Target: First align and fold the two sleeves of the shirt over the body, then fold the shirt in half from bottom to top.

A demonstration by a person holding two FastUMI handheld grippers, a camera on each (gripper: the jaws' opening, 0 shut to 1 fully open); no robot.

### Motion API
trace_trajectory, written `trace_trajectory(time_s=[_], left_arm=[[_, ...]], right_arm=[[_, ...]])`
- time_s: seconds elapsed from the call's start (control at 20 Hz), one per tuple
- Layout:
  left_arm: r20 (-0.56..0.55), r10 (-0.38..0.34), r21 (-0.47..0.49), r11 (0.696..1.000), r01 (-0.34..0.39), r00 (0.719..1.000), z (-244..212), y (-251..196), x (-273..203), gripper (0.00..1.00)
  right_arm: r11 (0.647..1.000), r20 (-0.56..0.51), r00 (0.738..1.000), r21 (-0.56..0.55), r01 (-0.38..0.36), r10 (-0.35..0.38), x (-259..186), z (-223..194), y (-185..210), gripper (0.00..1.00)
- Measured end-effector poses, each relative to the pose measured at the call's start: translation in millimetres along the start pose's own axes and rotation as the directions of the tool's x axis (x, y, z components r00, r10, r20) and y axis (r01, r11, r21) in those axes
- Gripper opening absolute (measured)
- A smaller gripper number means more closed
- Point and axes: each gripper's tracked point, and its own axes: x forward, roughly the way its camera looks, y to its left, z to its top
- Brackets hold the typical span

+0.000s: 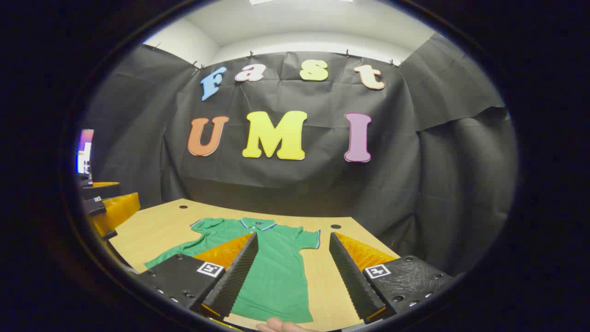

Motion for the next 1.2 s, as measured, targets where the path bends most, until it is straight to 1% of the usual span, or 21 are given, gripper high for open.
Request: trace_trajectory(time_s=[0.05,0.15,0.2,0.25,0.5,0.55,0.6,0.75,0.9,0.95,1.0,1.05,1.2], left_arm=[[-0.013,-0.003,-0.011,1.0,0.003,1.0,-4,-2,1,0.98],[-0.029,-0.005,-0.016,1.0,0.004,1.0,-9,-4,3,0.98],[-0.028,-0.002,-0.014,1.0,0.001,1.0,-9,-3,5,0.98],[-0.022,0.001,-0.019,1.0,-0.002,1.0,-7,-2,5,0.98],[-0.044,0.014,-0.034,0.999,-0.016,0.999,-15,6,10,0.98],[-0.045,0.016,-0.033,0.999,-0.017,0.999,-15,7,11,0.98],[-0.046,0.019,-0.036,0.999,-0.021,0.999,-15,9,12,0.98],[-0.055,0.027,-0.043,0.999,-0.029,0.998,-18,14,16,0.98],[-0.073,0.032,-0.056,0.998,-0.036,0.997,-25,19,21,0.98],[-0.081,0.034,-0.06,0.997,-0.039,0.996,-27,20,22,0.98],[-0.091,0.039,-0.064,0.997,-0.045,0.995,-30,22,25,0.98],[-0.098,0.046,-0.065,0.996,-0.052,0.994,-33,25,28,0.98],[-0.108,0.066,-0.051,0.996,-0.072,0.992,-39,31,35,0.98]], right_arm=[[1.0,-0.001,1.0,0.005,0.006,-0.006,0,-1,-4,0.97],[1.0,0.001,1.0,0.007,0.015,-0.015,1,0,-9,0.97],[1.0,0.005,1.0,0.007,0.019,-0.019,1,2,-11,0.93],[1.0,0.011,1.0,0.008,0.022,-0.022,0,3,-13,0.95],[1.0,0.01,1.0,0.008,0.022,-0.023,-1,3,-12,0.95],[1.0,0.007,1.0,0.01,0.024,-0.024,0,1,-12,0.96],[1.0,0.0,1.0,0.016,0.023,-0.023,1,0,-11,0.95],[0.999,-0.025,1.0,0.039,0.014,-0.013,4,-7,-10,0.95],[0.999,-0.042,0.999,0.034,0.021,-0.02,10,-10,-14,0.95],[0.999,-0.047,0.999,0.043,0.019,-0.017,12,-11,-14,0.96],[0.999,-0.052,0.999,0.051,0.013,-0.011,18,-11,-15,0.97],[0.998,-0.064,0.998,0.054,0.013,-0.01,26,-12,-17,0.95],[1.0,-0.098,0.995,0.017,0.007,-0.005,64,-6,-26,0.95]])
